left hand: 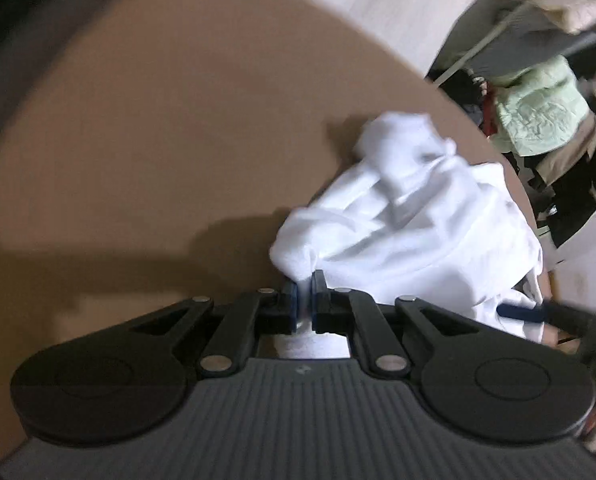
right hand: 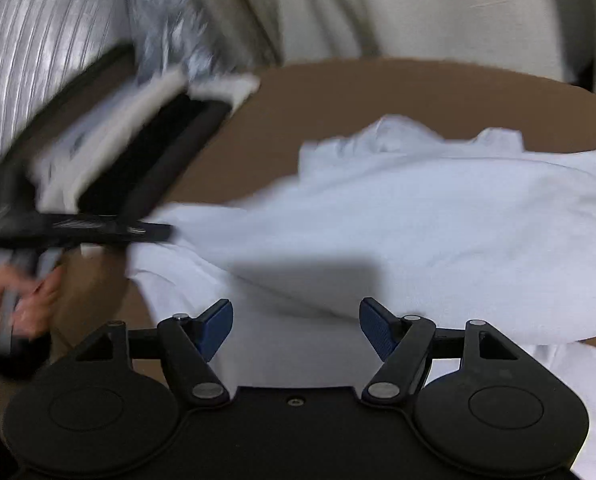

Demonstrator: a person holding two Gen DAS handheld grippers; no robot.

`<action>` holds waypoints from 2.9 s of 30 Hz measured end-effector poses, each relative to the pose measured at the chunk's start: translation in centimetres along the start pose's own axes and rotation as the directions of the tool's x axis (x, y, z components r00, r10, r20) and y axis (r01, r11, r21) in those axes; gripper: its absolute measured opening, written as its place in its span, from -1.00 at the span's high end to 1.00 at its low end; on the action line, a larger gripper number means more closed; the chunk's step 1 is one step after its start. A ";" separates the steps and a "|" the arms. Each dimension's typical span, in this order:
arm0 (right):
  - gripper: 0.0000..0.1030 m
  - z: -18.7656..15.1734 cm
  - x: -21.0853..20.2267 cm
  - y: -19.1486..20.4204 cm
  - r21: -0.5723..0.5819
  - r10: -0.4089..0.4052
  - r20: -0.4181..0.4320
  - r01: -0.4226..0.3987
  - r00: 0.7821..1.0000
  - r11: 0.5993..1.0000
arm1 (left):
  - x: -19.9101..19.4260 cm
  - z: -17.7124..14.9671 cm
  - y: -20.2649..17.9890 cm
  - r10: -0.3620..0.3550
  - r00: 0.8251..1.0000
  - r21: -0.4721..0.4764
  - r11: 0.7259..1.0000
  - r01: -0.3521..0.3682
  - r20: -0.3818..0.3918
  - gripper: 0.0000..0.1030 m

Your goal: Fold clothes

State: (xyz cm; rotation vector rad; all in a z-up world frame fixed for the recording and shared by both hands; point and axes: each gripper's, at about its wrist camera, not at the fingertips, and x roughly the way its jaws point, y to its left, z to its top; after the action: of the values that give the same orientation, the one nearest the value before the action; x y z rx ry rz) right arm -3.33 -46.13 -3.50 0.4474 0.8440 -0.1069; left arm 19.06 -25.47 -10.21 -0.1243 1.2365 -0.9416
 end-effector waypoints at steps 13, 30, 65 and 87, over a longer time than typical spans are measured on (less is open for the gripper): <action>-0.45 -0.6 4.1 5.7 -0.158 -0.046 -0.040 0.039 0.998 0.987 | -5.2 -0.2 0.4 -0.242 0.967 0.086 0.968 0.235 0.083 0.90; 0.81 -5.8 4.7 7.8 -0.241 -0.039 -0.230 -0.018 0.972 0.970 | -3.6 -5.5 -0.6 0.053 0.998 0.247 0.968 -0.043 -0.034 0.86; -0.63 14.9 2.0 -6.7 0.139 -0.015 -0.054 0.023 0.998 0.990 | 8.4 7.7 -0.2 -0.183 0.975 0.011 0.983 0.183 0.124 -0.08; -0.64 12.9 -0.1 -5.1 0.135 0.080 -0.021 -0.076 0.997 0.988 | -0.1 -1.3 -4.4 -0.444 0.883 0.269 0.878 0.396 0.150 0.83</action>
State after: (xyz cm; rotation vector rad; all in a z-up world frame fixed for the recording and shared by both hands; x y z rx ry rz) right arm 4.22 -56.19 2.30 0.6088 0.8473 -0.0856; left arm 15.62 -27.65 -8.21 -0.3109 0.9098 -1.4107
